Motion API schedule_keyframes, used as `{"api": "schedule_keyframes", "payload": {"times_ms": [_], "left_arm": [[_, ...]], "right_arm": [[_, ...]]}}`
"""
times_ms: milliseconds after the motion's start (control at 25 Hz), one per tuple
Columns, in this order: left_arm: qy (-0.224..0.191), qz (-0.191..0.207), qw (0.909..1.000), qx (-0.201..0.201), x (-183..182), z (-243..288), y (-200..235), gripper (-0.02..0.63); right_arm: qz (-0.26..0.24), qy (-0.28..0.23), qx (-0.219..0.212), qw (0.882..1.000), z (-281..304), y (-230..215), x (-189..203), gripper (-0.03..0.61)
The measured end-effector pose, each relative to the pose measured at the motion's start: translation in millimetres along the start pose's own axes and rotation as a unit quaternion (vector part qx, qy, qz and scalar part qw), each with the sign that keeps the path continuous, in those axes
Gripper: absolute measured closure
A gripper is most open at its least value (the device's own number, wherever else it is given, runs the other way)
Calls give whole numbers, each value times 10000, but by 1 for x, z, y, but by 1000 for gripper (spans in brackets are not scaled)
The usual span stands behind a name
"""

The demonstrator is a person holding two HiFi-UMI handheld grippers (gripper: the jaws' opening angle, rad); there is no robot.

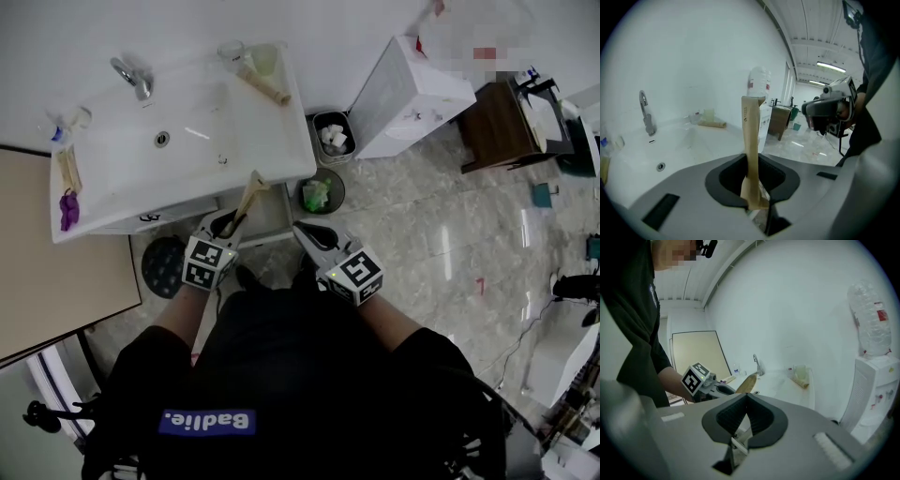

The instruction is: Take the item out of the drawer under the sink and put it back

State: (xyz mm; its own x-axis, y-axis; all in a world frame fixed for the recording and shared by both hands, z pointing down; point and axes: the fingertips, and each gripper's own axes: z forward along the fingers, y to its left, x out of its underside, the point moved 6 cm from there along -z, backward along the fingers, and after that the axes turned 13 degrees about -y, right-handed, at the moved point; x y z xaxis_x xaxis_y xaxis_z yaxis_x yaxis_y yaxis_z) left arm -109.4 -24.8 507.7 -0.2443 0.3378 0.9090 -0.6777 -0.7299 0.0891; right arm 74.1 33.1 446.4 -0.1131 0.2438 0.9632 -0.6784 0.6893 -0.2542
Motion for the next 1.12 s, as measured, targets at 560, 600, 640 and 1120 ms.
{"api": "schedule_keyframes", "payload": {"times_ms": [560,600,640,1120], "left_arm": [[-1451,-615,9874,108,-75,-65,-25,546],[-1505,-598,9867,124,-77,-67,-26,546],[-1552,-579,9861,130,-79,-69,-26,546],[-1652,-537,9848,64,-71,-78,-21,551]], "right_arm": [[-236,90,-517,9983,36,23,-16,577],[-247,95,-539,9982,38,23,-16,577],[-259,96,-557,9981,40,23,-16,577],[-268,123,-744,9968,58,30,-16,577]]}}
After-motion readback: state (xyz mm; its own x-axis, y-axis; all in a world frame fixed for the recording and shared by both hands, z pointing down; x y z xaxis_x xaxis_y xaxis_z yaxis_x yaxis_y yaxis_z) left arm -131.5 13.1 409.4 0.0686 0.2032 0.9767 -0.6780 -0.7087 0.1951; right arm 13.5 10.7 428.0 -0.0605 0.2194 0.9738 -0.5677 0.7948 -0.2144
